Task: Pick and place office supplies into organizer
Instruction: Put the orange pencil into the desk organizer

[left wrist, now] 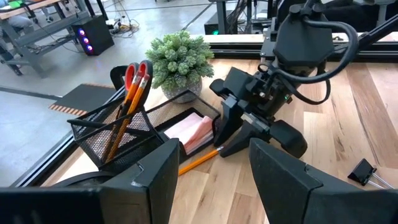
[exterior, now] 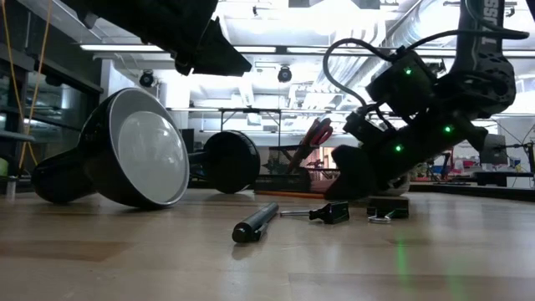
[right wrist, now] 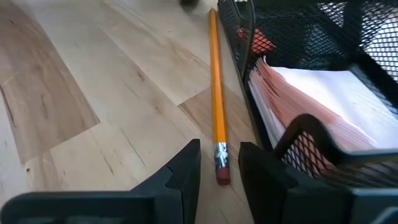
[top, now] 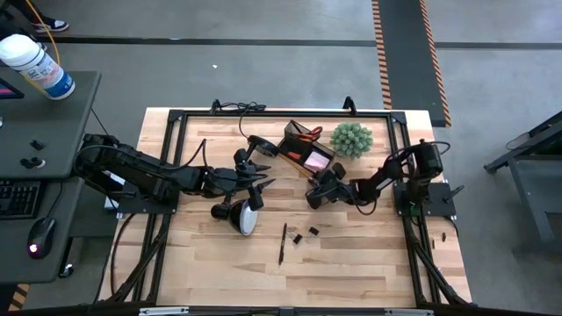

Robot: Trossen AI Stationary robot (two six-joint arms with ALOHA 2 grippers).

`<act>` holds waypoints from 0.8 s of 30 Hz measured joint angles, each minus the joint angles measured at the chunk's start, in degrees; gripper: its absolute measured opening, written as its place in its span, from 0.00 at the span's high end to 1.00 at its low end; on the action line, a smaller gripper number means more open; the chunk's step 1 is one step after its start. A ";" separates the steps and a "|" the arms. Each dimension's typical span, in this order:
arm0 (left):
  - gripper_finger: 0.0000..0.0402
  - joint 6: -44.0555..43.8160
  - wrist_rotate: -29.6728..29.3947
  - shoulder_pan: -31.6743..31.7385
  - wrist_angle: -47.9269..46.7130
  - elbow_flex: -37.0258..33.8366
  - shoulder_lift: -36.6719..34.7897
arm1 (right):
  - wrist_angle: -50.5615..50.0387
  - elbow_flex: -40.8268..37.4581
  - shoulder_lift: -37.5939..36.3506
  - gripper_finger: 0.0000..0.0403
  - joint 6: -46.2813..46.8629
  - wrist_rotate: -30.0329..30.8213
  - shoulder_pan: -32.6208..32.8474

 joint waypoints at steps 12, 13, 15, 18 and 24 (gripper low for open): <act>0.54 -0.02 -0.02 -0.02 0.01 0.00 0.00 | -1.90 0.17 -0.11 0.96 3.09 -5.58 -0.21; 0.54 -0.04 -0.02 0.00 0.01 0.00 0.00 | -1.88 0.17 -0.09 0.96 3.46 -5.56 0.19; 0.54 -0.04 -0.02 -0.01 0.01 0.00 0.00 | -1.62 0.15 -0.07 0.98 3.95 -5.70 1.17; 0.54 -0.22 -0.02 -0.02 0.00 0.00 0.00 | -0.87 0.13 0.00 0.98 5.13 -5.98 2.63; 0.54 -0.38 -0.02 0.00 -0.01 0.00 0.00 | -1.04 0.08 -0.46 0.98 7.85 -3.95 6.39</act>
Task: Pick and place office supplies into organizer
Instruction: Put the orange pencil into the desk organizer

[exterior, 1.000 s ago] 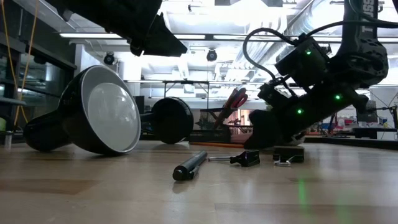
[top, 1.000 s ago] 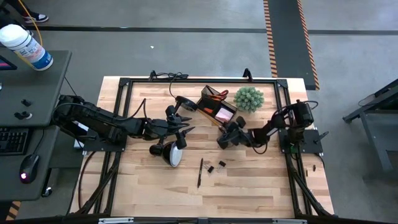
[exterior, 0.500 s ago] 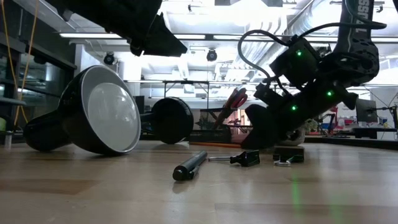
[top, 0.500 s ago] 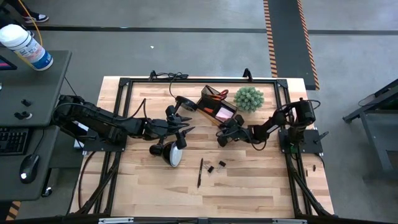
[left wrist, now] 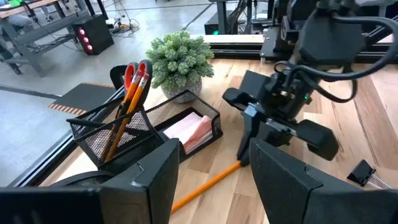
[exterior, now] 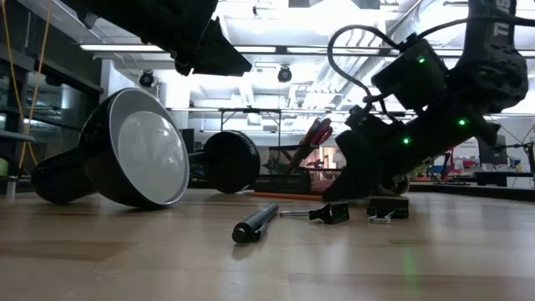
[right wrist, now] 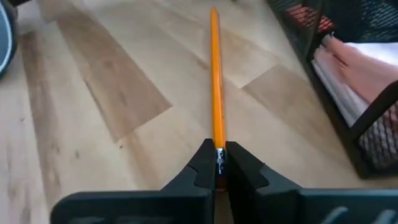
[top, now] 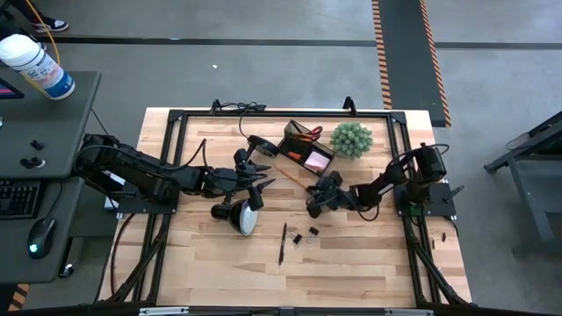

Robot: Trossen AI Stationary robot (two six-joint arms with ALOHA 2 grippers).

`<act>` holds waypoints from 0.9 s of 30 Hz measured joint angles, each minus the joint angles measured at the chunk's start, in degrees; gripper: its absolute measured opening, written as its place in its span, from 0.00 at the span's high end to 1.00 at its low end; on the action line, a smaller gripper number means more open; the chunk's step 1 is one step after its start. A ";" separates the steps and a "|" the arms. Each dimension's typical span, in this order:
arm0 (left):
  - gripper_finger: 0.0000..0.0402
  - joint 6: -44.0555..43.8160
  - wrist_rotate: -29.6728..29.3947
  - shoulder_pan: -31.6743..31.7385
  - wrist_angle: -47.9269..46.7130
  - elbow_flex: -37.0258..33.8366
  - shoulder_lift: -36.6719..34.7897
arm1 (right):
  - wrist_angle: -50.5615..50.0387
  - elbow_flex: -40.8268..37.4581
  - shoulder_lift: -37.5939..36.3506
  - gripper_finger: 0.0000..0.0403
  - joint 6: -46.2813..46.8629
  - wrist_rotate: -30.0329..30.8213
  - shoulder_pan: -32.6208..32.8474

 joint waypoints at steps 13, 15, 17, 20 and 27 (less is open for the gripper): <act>0.54 -0.82 -0.15 -0.02 -0.04 0.00 0.00 | -19.79 -0.28 -18.88 0.98 1.73 6.96 8.00; 0.54 -0.93 -0.17 0.00 -0.03 0.00 0.00 | -21.91 -0.17 -22.31 0.98 1.75 8.16 9.48; 0.54 -0.93 -0.17 0.00 -0.02 0.00 0.00 | -24.69 -0.17 -25.34 0.98 2.09 9.83 10.90; 0.54 -0.93 -0.18 0.00 0.47 0.02 0.00 | -27.81 -0.21 -29.67 0.98 2.25 13.63 12.84; 0.54 -0.78 -0.20 0.00 2.88 0.02 0.00 | -27.60 -0.17 -37.14 0.98 -5.95 23.72 16.21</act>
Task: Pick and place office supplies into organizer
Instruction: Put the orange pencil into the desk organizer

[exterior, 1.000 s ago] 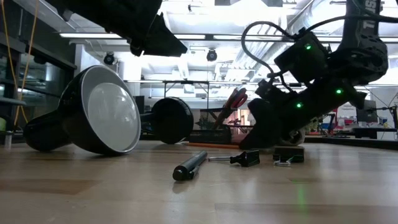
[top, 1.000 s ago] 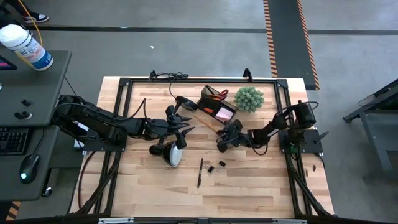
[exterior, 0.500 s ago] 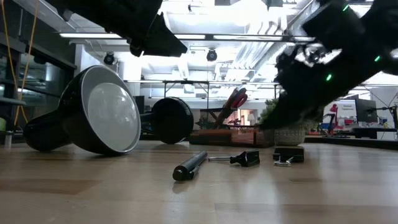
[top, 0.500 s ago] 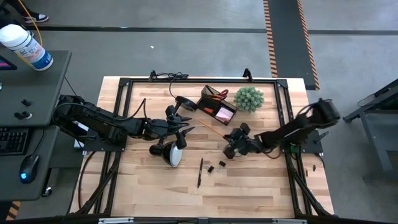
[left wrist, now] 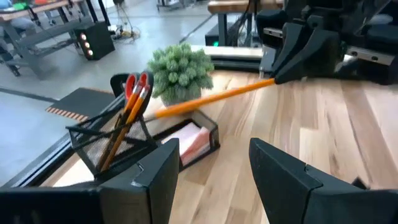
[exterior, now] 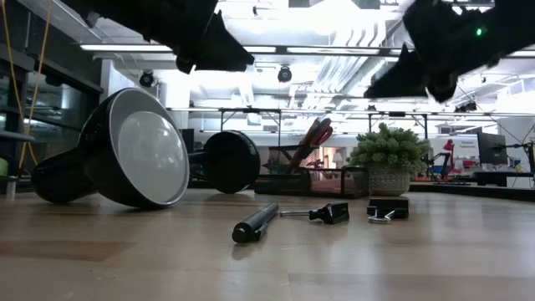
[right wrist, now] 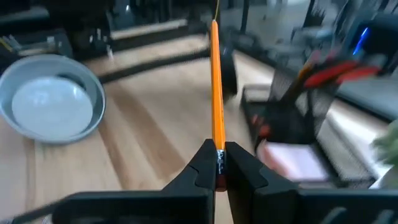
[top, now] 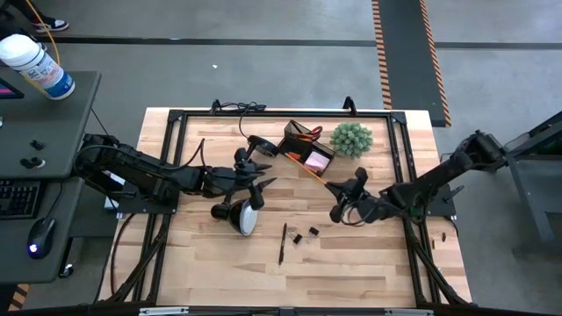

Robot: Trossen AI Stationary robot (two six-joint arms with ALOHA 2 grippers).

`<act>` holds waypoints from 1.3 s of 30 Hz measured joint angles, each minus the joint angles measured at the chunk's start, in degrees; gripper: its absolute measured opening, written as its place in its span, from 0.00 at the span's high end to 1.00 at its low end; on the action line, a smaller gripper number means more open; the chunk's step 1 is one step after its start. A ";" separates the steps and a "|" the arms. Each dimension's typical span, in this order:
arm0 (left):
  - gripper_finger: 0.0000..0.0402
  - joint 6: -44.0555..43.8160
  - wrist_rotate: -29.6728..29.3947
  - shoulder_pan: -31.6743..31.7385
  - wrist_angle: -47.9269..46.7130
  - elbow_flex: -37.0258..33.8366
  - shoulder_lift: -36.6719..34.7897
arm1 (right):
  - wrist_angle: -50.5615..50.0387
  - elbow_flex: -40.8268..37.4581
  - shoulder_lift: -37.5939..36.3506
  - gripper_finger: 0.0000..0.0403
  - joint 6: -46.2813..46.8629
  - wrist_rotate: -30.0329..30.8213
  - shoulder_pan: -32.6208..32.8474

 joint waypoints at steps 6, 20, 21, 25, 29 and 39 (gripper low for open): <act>0.54 2.00 0.01 0.00 6.57 0.00 0.00 | 9.31 0.00 -2.98 1.00 -15.74 3.51 0.30; 0.54 4.06 0.30 0.00 12.59 0.00 0.00 | 30.66 0.11 -3.19 0.99 -42.51 0.13 0.13; 0.54 4.06 0.77 0.00 12.41 0.00 0.00 | 29.95 0.11 -3.19 0.99 -41.31 -1.14 0.13; 0.54 4.02 1.75 0.00 11.25 0.00 0.00 | 26.38 0.11 -3.19 0.99 -37.57 -2.10 0.16; 0.54 3.69 3.04 0.00 8.11 0.00 0.00 | 22.20 0.11 -3.19 1.00 -35.32 -1.66 1.57; 0.54 2.23 3.50 0.00 4.31 0.00 0.00 | -2.31 0.11 -3.19 0.96 -12.50 -2.44 1.86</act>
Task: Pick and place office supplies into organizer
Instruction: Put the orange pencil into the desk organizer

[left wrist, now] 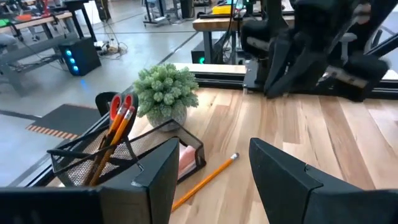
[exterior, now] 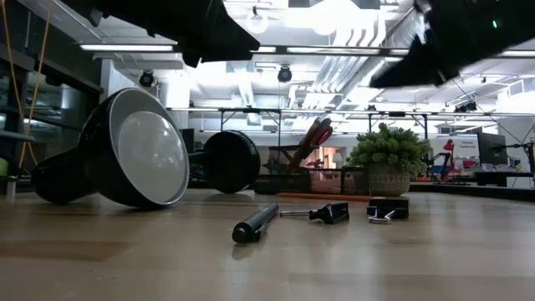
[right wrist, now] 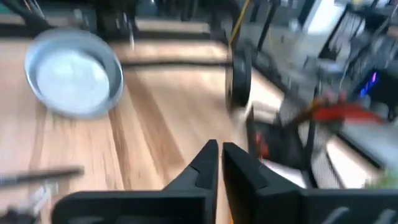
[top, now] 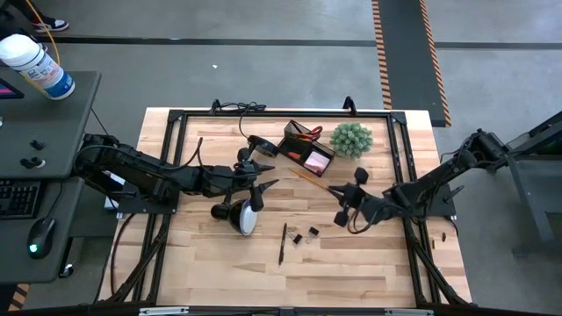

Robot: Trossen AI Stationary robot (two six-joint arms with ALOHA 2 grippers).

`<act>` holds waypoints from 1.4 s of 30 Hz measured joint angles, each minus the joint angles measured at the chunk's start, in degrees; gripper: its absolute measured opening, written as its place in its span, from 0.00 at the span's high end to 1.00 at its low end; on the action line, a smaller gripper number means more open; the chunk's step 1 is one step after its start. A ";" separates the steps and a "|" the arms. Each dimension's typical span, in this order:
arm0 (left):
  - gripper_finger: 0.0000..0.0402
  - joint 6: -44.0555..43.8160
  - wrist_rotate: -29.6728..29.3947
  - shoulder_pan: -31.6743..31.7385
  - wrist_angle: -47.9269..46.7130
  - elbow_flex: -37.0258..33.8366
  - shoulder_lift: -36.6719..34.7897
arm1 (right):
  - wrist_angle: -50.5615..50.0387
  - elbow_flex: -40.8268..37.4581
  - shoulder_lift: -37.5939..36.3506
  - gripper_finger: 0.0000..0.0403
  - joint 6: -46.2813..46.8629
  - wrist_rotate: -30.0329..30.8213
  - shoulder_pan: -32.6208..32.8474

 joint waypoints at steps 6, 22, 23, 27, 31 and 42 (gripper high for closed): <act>0.54 0.00 0.00 0.00 -0.02 0.00 0.00 | -15.34 -0.93 0.00 0.79 16.75 -4.32 0.00; 0.54 0.22 1.29 0.00 0.02 0.00 0.00 | 19.08 -25.77 0.10 0.68 22.43 -1.89 1.32; 0.54 0.22 1.29 0.00 0.02 0.00 0.00 | 18.88 -26.08 0.13 0.68 22.33 -1.95 1.19; 0.54 0.22 1.29 0.00 0.07 0.00 0.00 | 16.65 -25.62 0.37 0.68 21.79 -1.99 0.87; 0.54 0.22 1.27 0.00 0.17 0.00 0.00 | 16.85 -24.37 2.28 0.68 22.56 -2.02 0.79; 0.54 0.20 1.27 0.00 0.18 0.00 0.00 | 16.55 -16.81 17.85 0.68 25.17 -4.17 -2.83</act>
